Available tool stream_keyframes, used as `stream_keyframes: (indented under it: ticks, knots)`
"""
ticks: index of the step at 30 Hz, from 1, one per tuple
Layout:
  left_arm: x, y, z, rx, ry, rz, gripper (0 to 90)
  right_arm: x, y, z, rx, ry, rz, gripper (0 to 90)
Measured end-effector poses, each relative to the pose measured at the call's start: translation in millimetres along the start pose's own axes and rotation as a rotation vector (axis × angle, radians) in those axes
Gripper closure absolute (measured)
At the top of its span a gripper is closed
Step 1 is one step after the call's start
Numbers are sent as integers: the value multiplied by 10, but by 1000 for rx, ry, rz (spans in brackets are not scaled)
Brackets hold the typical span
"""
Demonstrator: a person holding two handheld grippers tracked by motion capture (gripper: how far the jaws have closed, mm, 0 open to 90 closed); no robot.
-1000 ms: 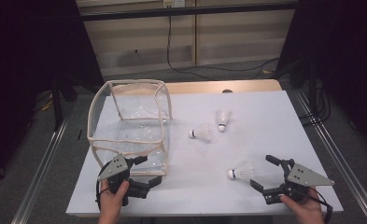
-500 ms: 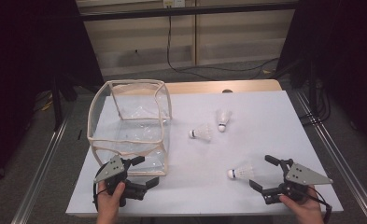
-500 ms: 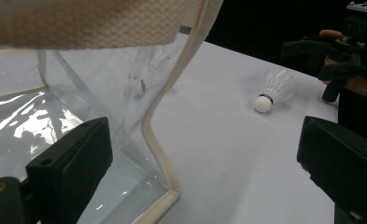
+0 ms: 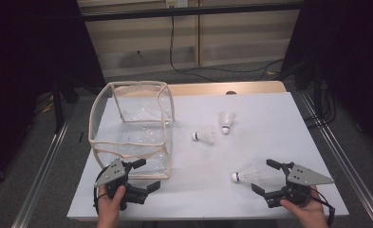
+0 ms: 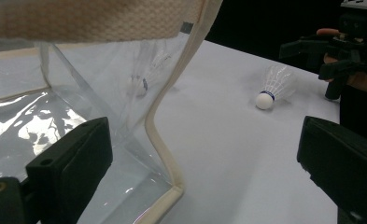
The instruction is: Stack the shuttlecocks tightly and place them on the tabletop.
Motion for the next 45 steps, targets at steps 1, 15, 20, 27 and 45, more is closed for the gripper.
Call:
stream_keyframes:
  ticks: [1,15,20,27,45]
  knots:
    - [-2,-2,1,3,-2,0,35,3,-3,2,6,-6,-3,12]
    - [5,2,24,1,7,0,35,57,-2,49,70,-80,-41,40]
    - [-7,-4,28,11,0,-2,35,61,5,58,87,-90,-48,51]
    - [-16,-8,32,9,1,-3,34,79,5,62,99,-99,-61,61]
    - [-9,-7,48,10,-4,1,33,124,-11,79,104,-161,-90,220]
Point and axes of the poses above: each handheld gripper's, and its own axes: x roughly forward along the jaws, z roughly out of its underside, y roughly to its right, the point moved 5 cm from there along x, roughly forward along the jaws, and after that the axes turned 3 degrees about z, right-handed, at the moved point
